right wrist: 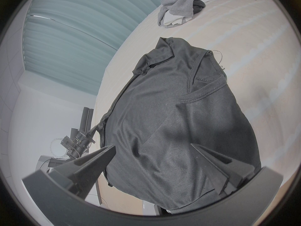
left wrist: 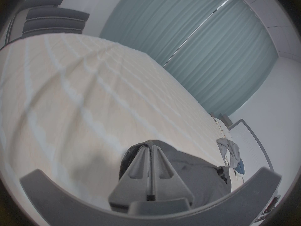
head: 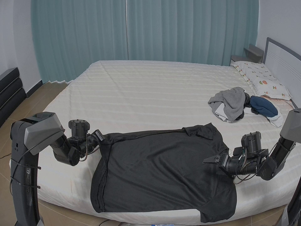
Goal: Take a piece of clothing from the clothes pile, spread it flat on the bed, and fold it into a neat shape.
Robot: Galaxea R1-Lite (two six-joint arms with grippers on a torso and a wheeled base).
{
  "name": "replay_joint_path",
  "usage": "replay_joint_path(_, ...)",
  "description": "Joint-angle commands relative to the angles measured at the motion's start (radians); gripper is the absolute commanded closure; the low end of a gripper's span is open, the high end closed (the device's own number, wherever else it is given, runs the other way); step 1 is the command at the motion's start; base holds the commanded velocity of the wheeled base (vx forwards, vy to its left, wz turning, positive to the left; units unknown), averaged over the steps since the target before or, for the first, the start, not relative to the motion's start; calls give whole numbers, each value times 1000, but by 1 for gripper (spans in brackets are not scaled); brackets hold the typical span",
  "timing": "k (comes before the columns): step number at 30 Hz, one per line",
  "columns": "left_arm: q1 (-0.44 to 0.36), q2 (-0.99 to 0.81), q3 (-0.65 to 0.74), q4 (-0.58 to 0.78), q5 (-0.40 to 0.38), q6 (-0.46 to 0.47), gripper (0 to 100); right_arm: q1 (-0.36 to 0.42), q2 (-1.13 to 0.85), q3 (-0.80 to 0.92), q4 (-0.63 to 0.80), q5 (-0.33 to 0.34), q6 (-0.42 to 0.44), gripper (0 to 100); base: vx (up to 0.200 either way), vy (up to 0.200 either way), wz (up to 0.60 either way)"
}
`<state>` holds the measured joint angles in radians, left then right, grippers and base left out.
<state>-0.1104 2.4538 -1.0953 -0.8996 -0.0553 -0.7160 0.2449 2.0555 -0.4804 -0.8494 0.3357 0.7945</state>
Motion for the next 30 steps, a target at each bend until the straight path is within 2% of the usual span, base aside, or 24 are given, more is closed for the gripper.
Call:
replay_joint_path(1, 43, -10, -244, 176, 20, 38, 100, -3, -3, 3, 0, 0, 0, 0, 0, 0, 0)
replay_joint_path(2, 43, -10, -244, 176, 20, 38, 100, -3, -3, 3, 0, 0, 0, 0, 0, 0, 0)
replay_joint_path(4, 57, 17, -340, 200, 29, 39, 100, -3, 2, 2, 0, 0, 0, 0, 0, 0, 0)
replay_joint_path(11, 71, 79, -466, 208, 28, 44, 100, -3, 3, 3, 0, 0, 0, 0, 0, 0, 0)
replay_joint_path(23, 63, 131, -486, 223, 28, 44, 100, -3, 12, 3, 0, 0, 0, 0, 0, 0, 0)
replay_joint_path(24, 63, 129, -486, 228, 28, 43, 0, -3, 15, 3, 0, 0, 0, 0, 0, 0, 0)
replay_joint_path(30, 74, 117, -472, 255, 31, 38, 0, -3, 15, 5, 0, 0, 0, 0, 0, 0, 0)
